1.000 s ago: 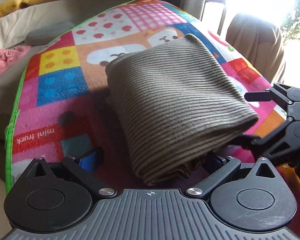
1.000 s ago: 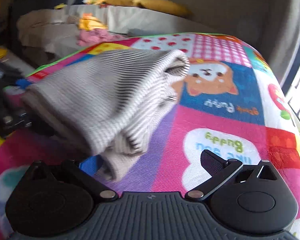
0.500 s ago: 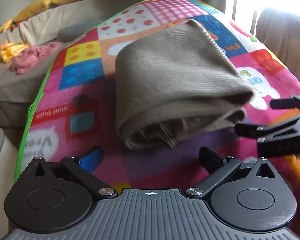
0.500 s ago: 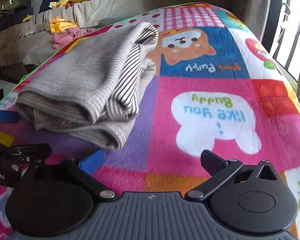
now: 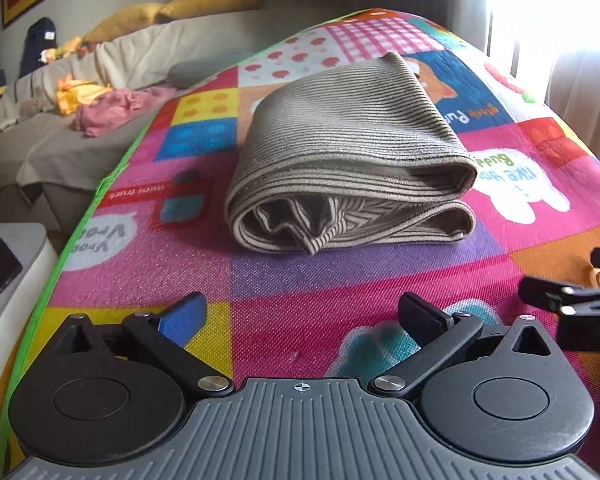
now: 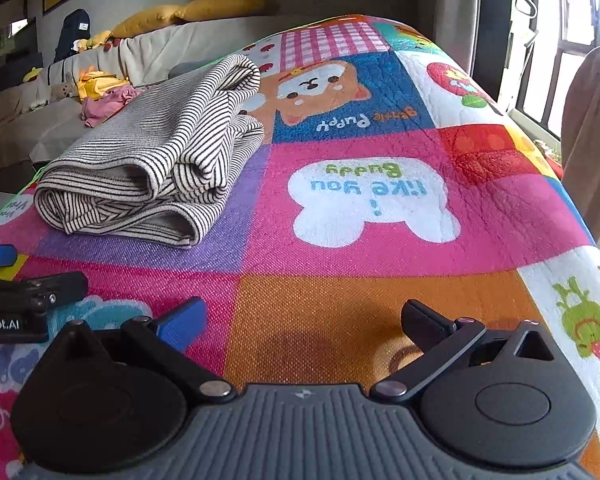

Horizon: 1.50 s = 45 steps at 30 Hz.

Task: Fold clothes

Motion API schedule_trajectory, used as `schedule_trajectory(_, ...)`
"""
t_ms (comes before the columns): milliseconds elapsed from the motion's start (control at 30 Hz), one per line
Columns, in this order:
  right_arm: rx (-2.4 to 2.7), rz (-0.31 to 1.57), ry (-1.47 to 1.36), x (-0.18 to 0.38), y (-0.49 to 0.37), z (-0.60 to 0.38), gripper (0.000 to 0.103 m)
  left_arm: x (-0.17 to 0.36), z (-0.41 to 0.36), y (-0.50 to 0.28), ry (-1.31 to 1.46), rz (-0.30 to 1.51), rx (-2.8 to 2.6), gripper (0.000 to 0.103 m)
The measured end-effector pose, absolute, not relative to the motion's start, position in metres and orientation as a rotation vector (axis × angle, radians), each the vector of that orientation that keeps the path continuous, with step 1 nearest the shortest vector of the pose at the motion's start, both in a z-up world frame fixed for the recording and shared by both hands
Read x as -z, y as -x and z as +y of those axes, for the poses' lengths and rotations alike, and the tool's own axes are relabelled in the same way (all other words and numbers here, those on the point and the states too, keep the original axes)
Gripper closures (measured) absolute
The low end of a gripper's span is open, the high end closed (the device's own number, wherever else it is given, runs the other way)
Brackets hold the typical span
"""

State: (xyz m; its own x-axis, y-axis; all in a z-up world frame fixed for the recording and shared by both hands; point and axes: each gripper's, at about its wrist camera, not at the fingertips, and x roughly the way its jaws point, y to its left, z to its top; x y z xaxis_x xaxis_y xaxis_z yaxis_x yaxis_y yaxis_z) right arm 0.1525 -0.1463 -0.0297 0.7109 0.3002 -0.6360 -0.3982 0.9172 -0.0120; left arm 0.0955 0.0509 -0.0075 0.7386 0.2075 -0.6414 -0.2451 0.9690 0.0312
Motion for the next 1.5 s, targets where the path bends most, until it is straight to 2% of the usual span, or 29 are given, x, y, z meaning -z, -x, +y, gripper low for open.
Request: schedule_trajectory(1500,-0.397,0.680,0.140,0.031,-0.157,-0.148,0.000,0.002,0.034,-0.088,0.065,0.697,-0.254,0.000)
